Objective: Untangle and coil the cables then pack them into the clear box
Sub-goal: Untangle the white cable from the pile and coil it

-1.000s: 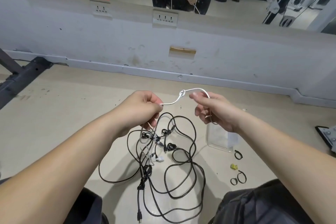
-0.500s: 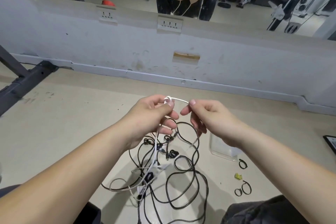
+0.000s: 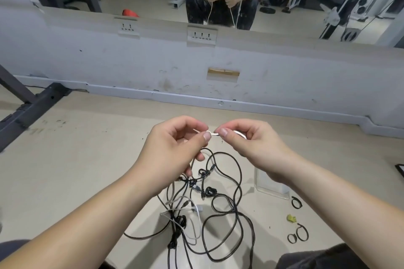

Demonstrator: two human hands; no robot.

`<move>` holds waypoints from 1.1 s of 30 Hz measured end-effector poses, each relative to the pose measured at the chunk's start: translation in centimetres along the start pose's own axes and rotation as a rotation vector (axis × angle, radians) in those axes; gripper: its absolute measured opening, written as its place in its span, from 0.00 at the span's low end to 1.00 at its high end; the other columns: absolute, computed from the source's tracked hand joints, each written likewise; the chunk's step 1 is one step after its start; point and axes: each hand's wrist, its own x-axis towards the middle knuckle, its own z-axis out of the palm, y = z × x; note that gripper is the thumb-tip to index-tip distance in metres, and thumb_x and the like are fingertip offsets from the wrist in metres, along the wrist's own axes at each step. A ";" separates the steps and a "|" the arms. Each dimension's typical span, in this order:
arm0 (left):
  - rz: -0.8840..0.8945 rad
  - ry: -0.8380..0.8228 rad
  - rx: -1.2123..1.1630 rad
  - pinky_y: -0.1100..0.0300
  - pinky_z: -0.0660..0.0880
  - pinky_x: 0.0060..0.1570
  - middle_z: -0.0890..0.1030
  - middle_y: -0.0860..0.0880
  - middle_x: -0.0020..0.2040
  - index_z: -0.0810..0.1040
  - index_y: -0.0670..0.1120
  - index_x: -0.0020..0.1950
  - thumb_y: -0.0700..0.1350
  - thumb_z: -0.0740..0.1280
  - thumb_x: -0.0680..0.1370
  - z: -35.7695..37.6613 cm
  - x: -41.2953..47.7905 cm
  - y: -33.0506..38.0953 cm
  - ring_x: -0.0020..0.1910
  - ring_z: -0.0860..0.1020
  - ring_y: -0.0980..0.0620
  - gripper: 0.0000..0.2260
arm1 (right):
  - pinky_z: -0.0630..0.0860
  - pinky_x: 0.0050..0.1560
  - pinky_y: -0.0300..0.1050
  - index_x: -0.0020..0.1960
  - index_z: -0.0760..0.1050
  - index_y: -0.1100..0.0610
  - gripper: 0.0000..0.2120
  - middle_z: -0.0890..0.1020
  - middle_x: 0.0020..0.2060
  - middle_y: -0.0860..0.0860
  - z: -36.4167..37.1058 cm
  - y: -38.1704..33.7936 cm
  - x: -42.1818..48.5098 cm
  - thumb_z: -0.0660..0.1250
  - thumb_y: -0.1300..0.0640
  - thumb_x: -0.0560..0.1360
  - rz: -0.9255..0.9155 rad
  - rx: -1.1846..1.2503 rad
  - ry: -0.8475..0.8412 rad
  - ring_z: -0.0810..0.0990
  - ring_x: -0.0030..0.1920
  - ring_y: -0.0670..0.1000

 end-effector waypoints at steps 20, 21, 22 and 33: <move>0.271 0.047 0.370 0.72 0.71 0.39 0.80 0.56 0.43 0.88 0.58 0.45 0.41 0.76 0.77 0.9 -0.1 -1.3 0.40 0.79 0.60 0.10 | 0.54 0.27 0.41 0.52 0.70 0.59 0.08 0.65 0.23 0.49 3.7 -1.3 -1.4 0.61 0.54 0.84 0.302 0.354 -0.105 0.56 0.25 0.47; 0.274 0.003 0.344 0.72 0.71 0.39 0.79 0.56 0.43 0.88 0.59 0.48 0.41 0.76 0.77 0.7 0.0 -1.0 0.40 0.78 0.61 0.11 | 0.54 0.27 0.40 0.54 0.71 0.60 0.08 0.64 0.24 0.49 3.3 -1.4 -1.2 0.63 0.54 0.84 0.309 0.389 -0.108 0.56 0.25 0.47; 0.281 -0.029 0.339 0.71 0.71 0.39 0.79 0.55 0.43 0.88 0.59 0.51 0.41 0.76 0.77 0.6 -0.1 -0.9 0.39 0.78 0.61 0.11 | 0.55 0.26 0.39 0.53 0.71 0.60 0.08 0.65 0.24 0.49 3.0 -1.4 -1.1 0.64 0.54 0.83 0.316 0.404 -0.119 0.57 0.25 0.47; 0.084 -0.016 0.447 0.74 0.71 0.40 0.83 0.55 0.40 0.87 0.50 0.58 0.42 0.75 0.78 0.7 -0.2 -0.3 0.34 0.77 0.65 0.09 | 0.72 0.26 0.43 0.48 0.78 0.56 0.07 0.80 0.33 0.51 1.3 0.0 -0.2 0.66 0.54 0.83 0.247 -0.014 -0.161 0.77 0.29 0.53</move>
